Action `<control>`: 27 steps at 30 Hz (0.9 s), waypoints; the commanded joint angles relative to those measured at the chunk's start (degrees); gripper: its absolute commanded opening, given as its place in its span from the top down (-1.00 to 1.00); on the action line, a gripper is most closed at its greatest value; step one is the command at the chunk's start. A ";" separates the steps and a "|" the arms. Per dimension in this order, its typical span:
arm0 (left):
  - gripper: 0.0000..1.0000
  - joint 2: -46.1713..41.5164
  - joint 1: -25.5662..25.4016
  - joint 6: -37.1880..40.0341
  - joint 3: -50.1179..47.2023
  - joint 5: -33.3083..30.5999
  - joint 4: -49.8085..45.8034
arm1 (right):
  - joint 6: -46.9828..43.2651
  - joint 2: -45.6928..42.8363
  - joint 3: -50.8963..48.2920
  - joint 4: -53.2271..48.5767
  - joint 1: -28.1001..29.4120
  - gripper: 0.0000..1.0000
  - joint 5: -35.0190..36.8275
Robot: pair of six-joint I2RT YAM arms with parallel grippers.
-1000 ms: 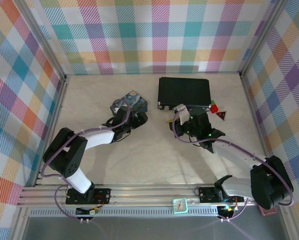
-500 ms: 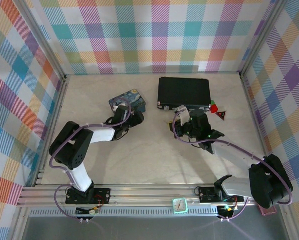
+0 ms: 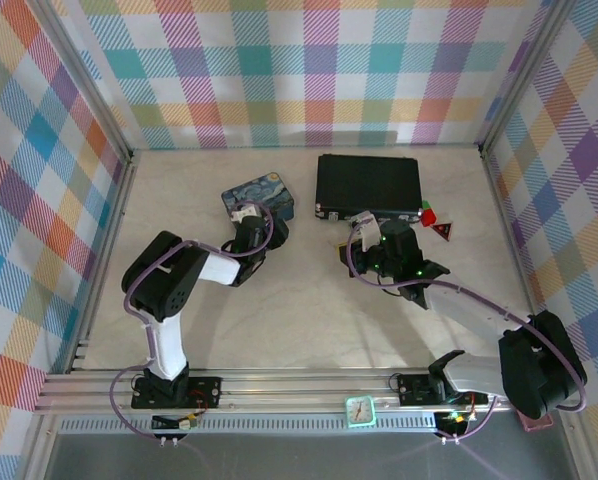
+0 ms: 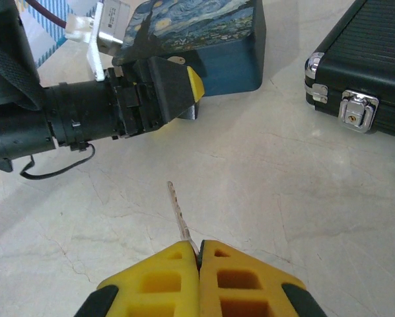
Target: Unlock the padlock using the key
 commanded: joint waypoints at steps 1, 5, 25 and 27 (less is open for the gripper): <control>-0.16 4.99 -0.38 -0.74 0.10 2.78 2.81 | -0.62 -0.35 1.58 0.38 0.38 1.00 -1.05; 0.14 6.21 -0.29 0.02 -0.49 4.56 5.63 | -2.09 1.97 4.84 -1.70 0.35 1.00 -2.50; 1.00 -0.54 4.69 -7.34 -3.35 16.16 2.48 | 3.43 7.14 3.52 1.39 0.35 1.00 -4.54; 1.00 -2.70 5.45 -8.93 -4.32 18.97 2.28 | 6.61 8.91 2.52 4.22 0.30 1.00 -6.54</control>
